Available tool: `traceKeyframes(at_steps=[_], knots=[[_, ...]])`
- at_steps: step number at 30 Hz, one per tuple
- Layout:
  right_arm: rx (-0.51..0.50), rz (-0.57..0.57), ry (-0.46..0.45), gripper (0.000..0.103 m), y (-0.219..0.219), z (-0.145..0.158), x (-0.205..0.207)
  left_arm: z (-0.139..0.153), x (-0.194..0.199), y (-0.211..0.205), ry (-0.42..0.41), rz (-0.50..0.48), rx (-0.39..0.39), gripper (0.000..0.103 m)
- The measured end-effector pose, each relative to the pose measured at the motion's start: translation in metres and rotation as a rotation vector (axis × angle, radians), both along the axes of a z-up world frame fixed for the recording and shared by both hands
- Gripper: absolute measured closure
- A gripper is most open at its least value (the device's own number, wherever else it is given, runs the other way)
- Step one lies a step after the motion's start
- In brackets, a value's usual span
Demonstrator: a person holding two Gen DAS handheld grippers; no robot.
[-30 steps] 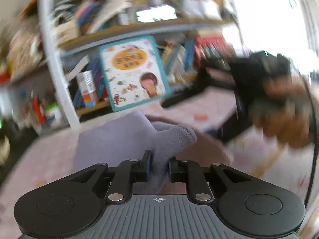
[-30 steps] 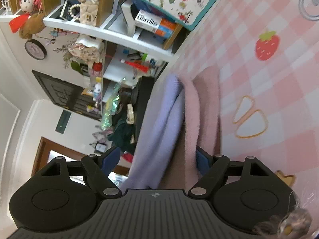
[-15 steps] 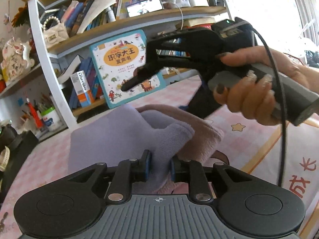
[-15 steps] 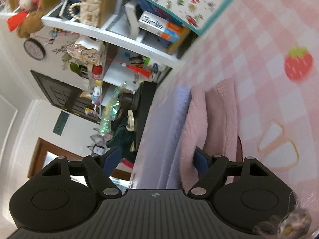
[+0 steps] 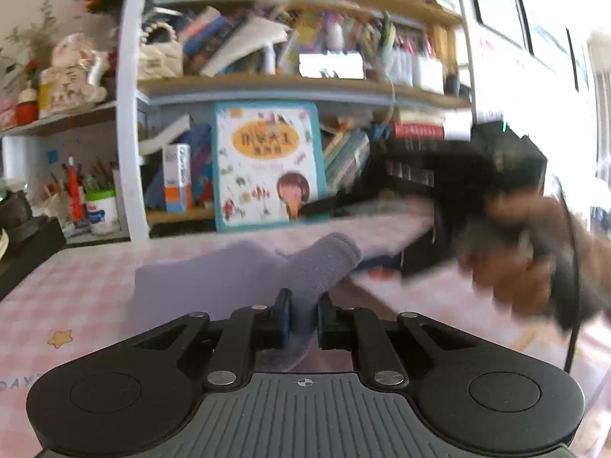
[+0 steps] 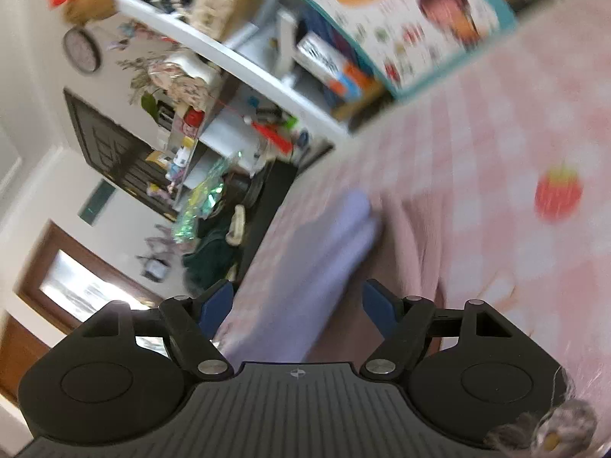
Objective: Fold clothes
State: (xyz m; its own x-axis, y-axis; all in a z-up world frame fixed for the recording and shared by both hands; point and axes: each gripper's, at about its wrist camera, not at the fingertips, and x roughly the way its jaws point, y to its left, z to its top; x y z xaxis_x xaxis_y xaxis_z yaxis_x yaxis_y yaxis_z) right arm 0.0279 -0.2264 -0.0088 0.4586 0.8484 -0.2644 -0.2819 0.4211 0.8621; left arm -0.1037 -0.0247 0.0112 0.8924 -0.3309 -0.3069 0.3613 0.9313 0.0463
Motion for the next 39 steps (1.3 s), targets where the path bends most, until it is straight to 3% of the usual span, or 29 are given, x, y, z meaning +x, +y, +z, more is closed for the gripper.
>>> traceKeyframes(at_steps=[3,6,10,13,15,16,18,21,23,26,28,30,31,32,33,34,36,39], knots=[[0.116,0.027,0.087,0.030,0.009,-0.017,0.015,-0.007,0.000,-0.010,0.022,-0.023,0.073,0.091],[0.111,-0.037,0.074,0.030,0.015,-0.011,0.028,-0.017,0.001,-0.018,0.052,-0.033,0.148,0.090],[0.206,-0.132,-0.115,0.030,0.001,0.019,0.025,-0.020,0.004,-0.017,0.086,-0.048,0.153,0.084],[0.207,-0.139,-0.154,0.030,-0.007,0.030,0.021,-0.019,0.004,-0.016,0.099,-0.094,0.135,0.061],[0.074,-0.120,-0.157,0.030,-0.004,0.034,0.016,-0.017,-0.001,-0.016,0.102,-0.150,0.110,0.041],[-0.006,-0.106,-0.157,0.030,0.000,0.034,0.012,-0.016,-0.004,-0.015,0.100,-0.178,0.100,0.040],[-0.132,-0.074,-0.154,0.030,0.009,0.029,0.004,-0.011,-0.010,-0.012,0.087,-0.225,0.083,0.040],[-0.213,-0.045,-0.120,0.030,0.013,0.012,-0.008,0.004,-0.017,0.005,0.050,-0.259,0.014,0.040],[-0.221,-0.046,-0.089,0.030,0.010,0.000,-0.015,0.016,-0.016,0.022,0.034,-0.236,-0.037,0.040],[-0.220,-0.049,-0.080,0.032,0.009,-0.004,-0.023,0.024,-0.002,0.046,0.054,-0.126,-0.089,0.041],[-0.215,-0.034,-0.098,0.035,0.012,-0.001,-0.028,0.020,0.012,0.059,0.084,-0.039,-0.100,0.048],[-0.212,-0.001,-0.123,0.038,0.017,0.003,-0.033,0.012,0.027,0.068,0.133,0.018,-0.112,0.074],[-0.227,0.011,-0.129,0.040,0.022,0.003,-0.034,0.008,0.033,0.071,0.157,0.029,-0.124,0.076],[-0.261,0.019,-0.132,0.054,0.028,0.003,-0.034,0.004,0.038,0.072,0.171,0.032,-0.137,0.077],[-0.307,0.024,-0.138,0.074,0.034,0.002,-0.035,0.000,0.040,0.072,0.174,0.035,-0.140,0.078],[-0.342,0.031,-0.149,0.082,0.039,0.002,-0.036,-0.003,0.042,0.070,0.175,0.039,-0.128,0.078],[-0.374,0.035,-0.235,0.090,0.043,0.011,-0.047,-0.006,0.040,0.063,0.165,0.048,-0.072,0.078],[-0.401,0.040,-0.363,0.090,0.047,0.026,-0.064,-0.008,0.036,0.056,0.147,0.047,-0.014,0.078]])
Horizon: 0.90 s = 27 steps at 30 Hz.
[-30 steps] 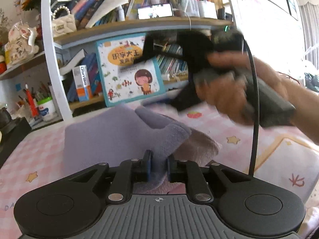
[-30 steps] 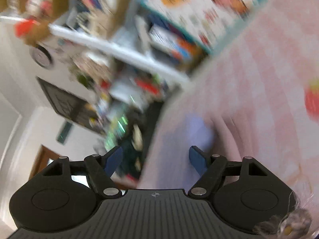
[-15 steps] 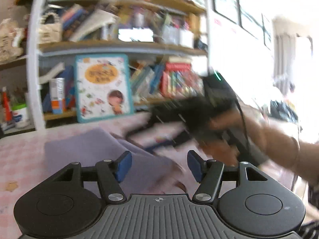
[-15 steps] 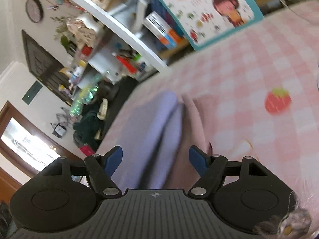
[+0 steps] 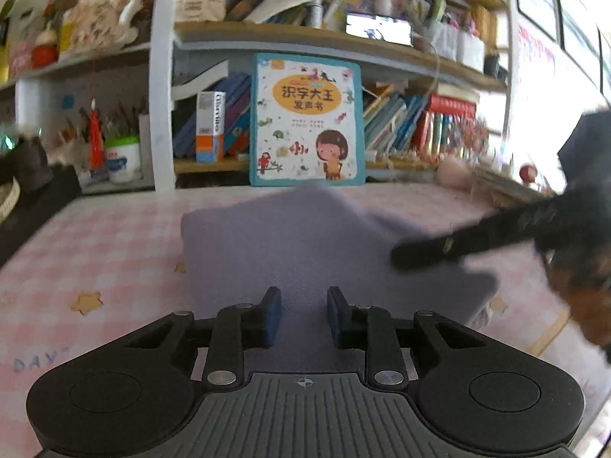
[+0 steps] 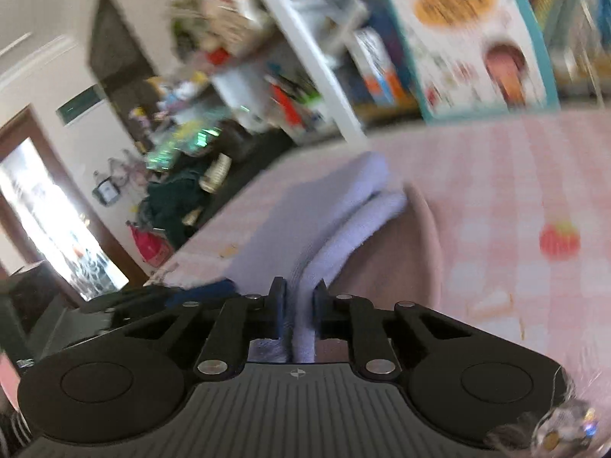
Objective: Fold clothes
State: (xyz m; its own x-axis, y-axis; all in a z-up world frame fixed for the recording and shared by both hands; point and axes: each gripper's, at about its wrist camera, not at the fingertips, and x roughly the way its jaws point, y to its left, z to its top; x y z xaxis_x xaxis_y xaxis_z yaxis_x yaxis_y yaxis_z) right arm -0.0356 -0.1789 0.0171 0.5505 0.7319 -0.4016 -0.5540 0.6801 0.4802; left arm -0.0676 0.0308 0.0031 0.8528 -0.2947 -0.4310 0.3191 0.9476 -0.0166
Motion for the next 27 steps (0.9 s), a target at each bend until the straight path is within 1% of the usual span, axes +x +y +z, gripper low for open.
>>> traceKeyframes(at_steps=[1,3,4,5,7,8,10,11,12,13,14,15,17,20,22,23,25,27], knots=[[-0.008,0.000,-0.010,0.091,0.000,0.000,-0.002,-0.001,0.001,0.000,0.003,-0.001,-0.004,0.078],[-0.073,-0.029,0.047,0.091,0.002,-0.016,0.008,-0.002,0.000,0.003,0.011,-0.010,-0.027,0.077],[-0.062,-0.039,0.081,0.090,0.000,-0.026,0.012,-0.002,0.001,0.003,0.012,-0.010,-0.033,0.077],[-0.013,-0.045,0.102,0.090,-0.005,-0.031,0.014,-0.002,0.001,0.003,0.011,-0.011,-0.029,0.076],[0.020,-0.058,0.131,0.089,-0.010,-0.033,0.015,-0.002,0.000,0.003,0.005,-0.018,-0.019,0.074],[0.011,-0.064,0.128,0.088,-0.009,-0.031,0.014,-0.001,-0.001,0.004,0.004,-0.022,-0.019,0.073],[-0.018,-0.076,0.111,0.083,-0.009,-0.025,0.009,0.005,-0.004,0.007,0.000,-0.028,-0.024,0.067],[-0.033,-0.088,0.097,0.073,-0.010,-0.020,0.006,0.009,-0.006,0.010,-0.011,-0.026,-0.024,0.052],[-0.053,-0.105,0.074,0.058,-0.012,-0.014,0.002,0.012,-0.009,0.014,-0.028,-0.019,-0.021,0.035],[-0.071,-0.120,0.049,0.051,-0.014,-0.009,-0.002,0.016,-0.012,0.018,-0.047,-0.010,-0.015,0.030],[-0.085,-0.134,0.033,0.041,-0.017,-0.005,-0.005,0.020,-0.015,0.023,-0.065,-0.001,-0.010,0.027],[-0.089,-0.144,0.036,0.033,-0.021,-0.003,-0.005,0.023,-0.017,0.028,-0.069,0.003,-0.010,0.024],[-0.092,-0.164,0.052,0.027,-0.029,-0.001,-0.005,0.026,-0.013,0.037,-0.042,0.002,-0.023,0.017],[-0.054,-0.182,0.176,0.027,-0.039,-0.014,0.006,0.020,0.004,0.046,0.042,0.005,-0.042,0.014],[-0.026,-0.183,0.250,0.027,-0.043,-0.024,0.011,0.012,0.020,0.051,0.130,0.009,-0.066,0.014],[-0.012,-0.182,0.274,0.027,-0.045,-0.028,0.012,0.008,0.027,0.053,0.164,0.010,-0.088,0.014],[0.010,-0.174,0.286,0.026,-0.047,-0.027,0.014,0.002,0.040,0.061,0.221,0.012,-0.184,0.014],[0.028,-0.159,0.304,0.026,-0.046,-0.027,0.017,-0.004,0.050,0.069,0.261,0.023,-0.269,0.014]])
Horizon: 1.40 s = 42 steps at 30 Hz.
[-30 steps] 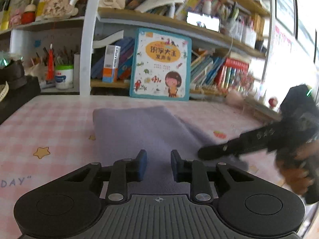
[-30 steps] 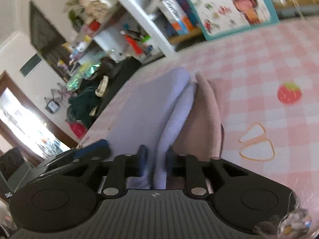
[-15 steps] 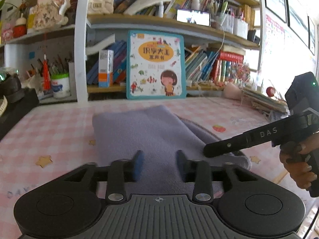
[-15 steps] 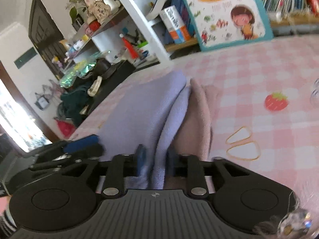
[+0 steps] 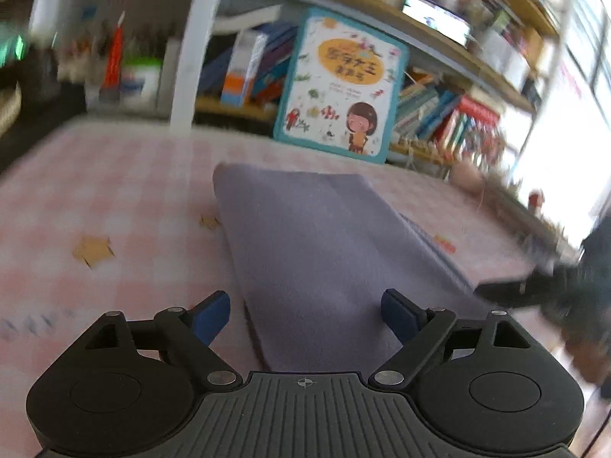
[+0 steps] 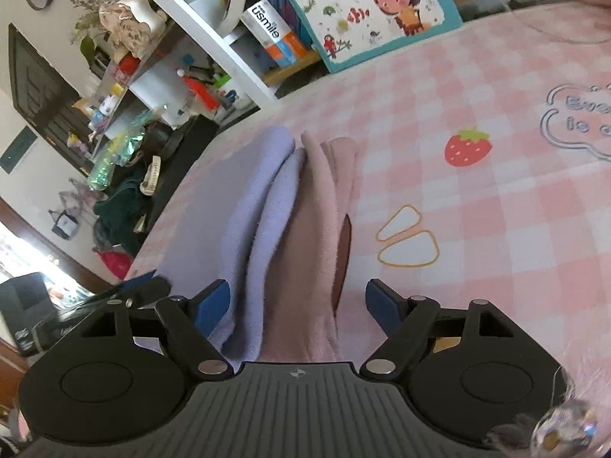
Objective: Fold clothes
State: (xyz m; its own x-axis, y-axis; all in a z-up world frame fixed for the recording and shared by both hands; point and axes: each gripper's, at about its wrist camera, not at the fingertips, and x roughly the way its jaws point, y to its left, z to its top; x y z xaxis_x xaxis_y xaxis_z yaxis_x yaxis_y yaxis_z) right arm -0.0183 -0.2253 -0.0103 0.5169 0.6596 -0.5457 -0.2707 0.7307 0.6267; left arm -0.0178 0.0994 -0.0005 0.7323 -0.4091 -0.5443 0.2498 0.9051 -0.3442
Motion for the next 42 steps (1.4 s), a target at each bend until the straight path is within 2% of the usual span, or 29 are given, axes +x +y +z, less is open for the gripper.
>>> traceKeyframes(at_steps=[2,5,6,9,12,16,23,26,30,33,42], knots=[[0.030,0.015,0.021,0.030,0.003,-0.001,0.006,-0.006,0.008,0.002,0.029,0.014,-0.044,0.015],[0.049,0.044,0.044,0.046,0.011,-0.004,0.014,-0.013,0.014,-0.002,0.046,0.013,-0.086,0.022],[0.030,0.047,0.030,0.054,0.014,-0.003,0.014,-0.014,0.013,-0.004,0.043,0.021,-0.085,0.025],[-0.013,0.065,-0.034,0.068,0.020,0.000,0.007,-0.009,0.004,-0.010,0.010,0.023,-0.054,0.037],[-0.083,0.074,-0.132,0.073,0.023,0.008,-0.010,-0.003,-0.005,-0.015,0.003,0.009,-0.050,0.043],[-0.147,0.075,-0.199,0.074,0.019,0.018,-0.031,0.002,-0.016,-0.027,-0.003,-0.031,-0.033,0.044],[-0.156,0.045,-0.160,0.074,-0.004,0.021,-0.056,0.004,-0.030,-0.046,0.029,-0.092,-0.041,0.044],[-0.124,0.040,-0.112,0.071,-0.013,0.018,-0.060,0.003,-0.034,-0.049,0.041,-0.117,-0.036,0.043],[-0.059,0.016,-0.032,0.057,-0.024,0.008,-0.060,-0.001,-0.035,-0.044,0.055,-0.127,-0.052,0.040],[-0.014,-0.001,0.011,0.051,-0.028,0.002,-0.057,-0.003,-0.035,-0.042,0.053,-0.129,-0.064,0.038],[0.048,-0.004,0.039,0.049,-0.031,-0.004,-0.049,-0.012,-0.031,-0.039,0.066,-0.122,-0.105,0.030]])
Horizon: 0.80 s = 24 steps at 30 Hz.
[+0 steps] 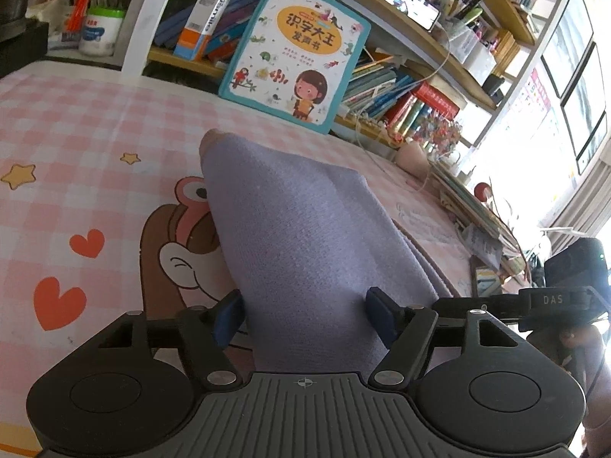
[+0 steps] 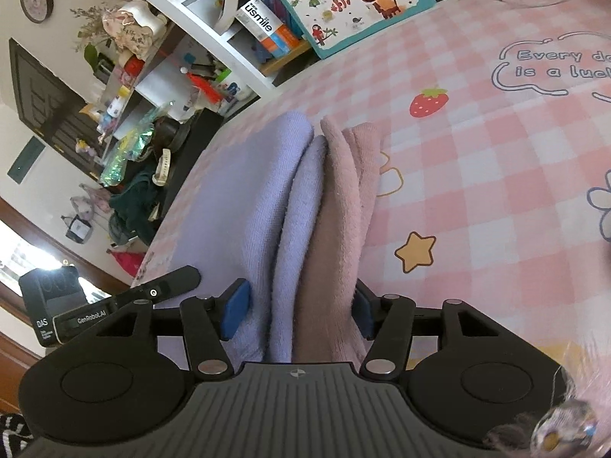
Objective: Fold clothes
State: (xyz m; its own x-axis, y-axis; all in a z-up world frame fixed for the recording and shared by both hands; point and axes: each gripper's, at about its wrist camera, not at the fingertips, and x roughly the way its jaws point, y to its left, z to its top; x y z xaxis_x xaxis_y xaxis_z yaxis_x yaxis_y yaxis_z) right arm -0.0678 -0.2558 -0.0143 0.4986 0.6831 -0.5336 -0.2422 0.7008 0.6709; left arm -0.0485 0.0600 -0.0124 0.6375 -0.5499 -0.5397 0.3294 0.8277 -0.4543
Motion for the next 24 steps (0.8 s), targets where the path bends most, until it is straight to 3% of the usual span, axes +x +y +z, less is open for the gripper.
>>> traceKeyframes(at_steps=[8,11,17,24], knots=[[0.030,-0.002,0.011,0.049,-0.001,-0.002,0.006,-0.006,0.006,0.002,0.035,-0.003,-0.062,0.033],[0.002,0.012,-0.003,0.060,0.002,-0.002,0.008,-0.003,0.004,-0.001,0.018,-0.009,-0.043,0.038],[-0.144,0.032,-0.201,0.072,0.019,0.014,-0.013,0.006,-0.005,-0.010,-0.038,-0.005,0.022,0.045],[-0.169,0.035,-0.298,0.074,0.024,0.022,-0.016,0.019,0.000,-0.007,-0.069,-0.015,0.036,0.046]])
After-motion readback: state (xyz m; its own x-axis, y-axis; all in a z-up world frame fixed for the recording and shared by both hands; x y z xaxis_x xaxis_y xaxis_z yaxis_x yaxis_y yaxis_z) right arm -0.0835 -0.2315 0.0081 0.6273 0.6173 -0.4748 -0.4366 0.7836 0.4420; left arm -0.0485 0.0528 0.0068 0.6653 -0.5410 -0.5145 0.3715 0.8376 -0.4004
